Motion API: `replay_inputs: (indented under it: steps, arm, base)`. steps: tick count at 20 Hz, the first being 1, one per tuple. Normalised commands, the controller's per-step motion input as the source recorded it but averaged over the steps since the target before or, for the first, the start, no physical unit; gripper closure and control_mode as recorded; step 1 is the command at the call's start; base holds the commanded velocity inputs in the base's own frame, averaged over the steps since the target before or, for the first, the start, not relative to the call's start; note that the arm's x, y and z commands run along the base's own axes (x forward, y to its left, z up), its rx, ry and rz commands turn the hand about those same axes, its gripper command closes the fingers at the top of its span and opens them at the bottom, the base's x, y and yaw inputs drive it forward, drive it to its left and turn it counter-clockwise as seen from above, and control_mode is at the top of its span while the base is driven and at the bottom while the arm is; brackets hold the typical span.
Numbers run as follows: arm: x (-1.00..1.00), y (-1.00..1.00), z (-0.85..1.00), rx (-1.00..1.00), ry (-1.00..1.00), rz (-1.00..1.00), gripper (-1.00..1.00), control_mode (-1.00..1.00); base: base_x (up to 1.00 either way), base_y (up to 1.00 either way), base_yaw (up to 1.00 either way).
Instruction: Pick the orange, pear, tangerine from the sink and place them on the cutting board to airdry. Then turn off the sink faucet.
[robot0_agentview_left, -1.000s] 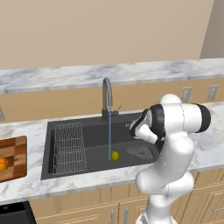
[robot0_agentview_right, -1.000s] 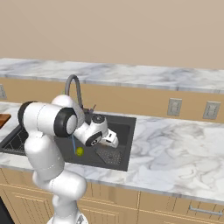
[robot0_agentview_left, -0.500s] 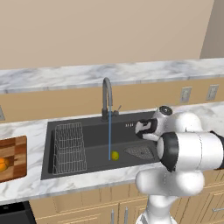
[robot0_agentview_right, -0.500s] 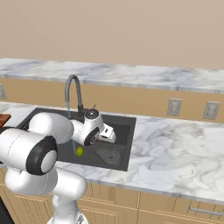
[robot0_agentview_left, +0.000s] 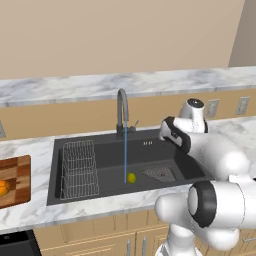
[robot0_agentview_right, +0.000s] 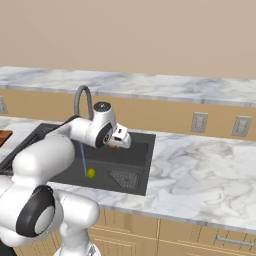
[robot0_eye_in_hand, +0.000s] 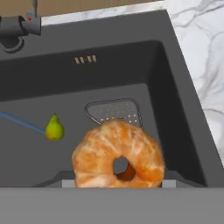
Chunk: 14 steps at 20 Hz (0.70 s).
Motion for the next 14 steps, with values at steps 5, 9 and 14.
replay_inputs:
  steps: [5, 9, 14]
  arm:
    - [-0.65, 0.00, 0.67, 0.00, 0.00, 0.04, 1.00, -1.00]
    - [-0.53, 0.02, 0.98, 0.00, 0.00, 0.09, 1.00, -1.00]
    - [-0.69, 0.21, 0.83, 0.00, 0.00, 0.11, 1.00, -1.00]
  base:
    - [0.00, 0.00, 0.00]
    - [0.00, 0.00, 0.00]
    - [0.00, 0.00, 0.00]
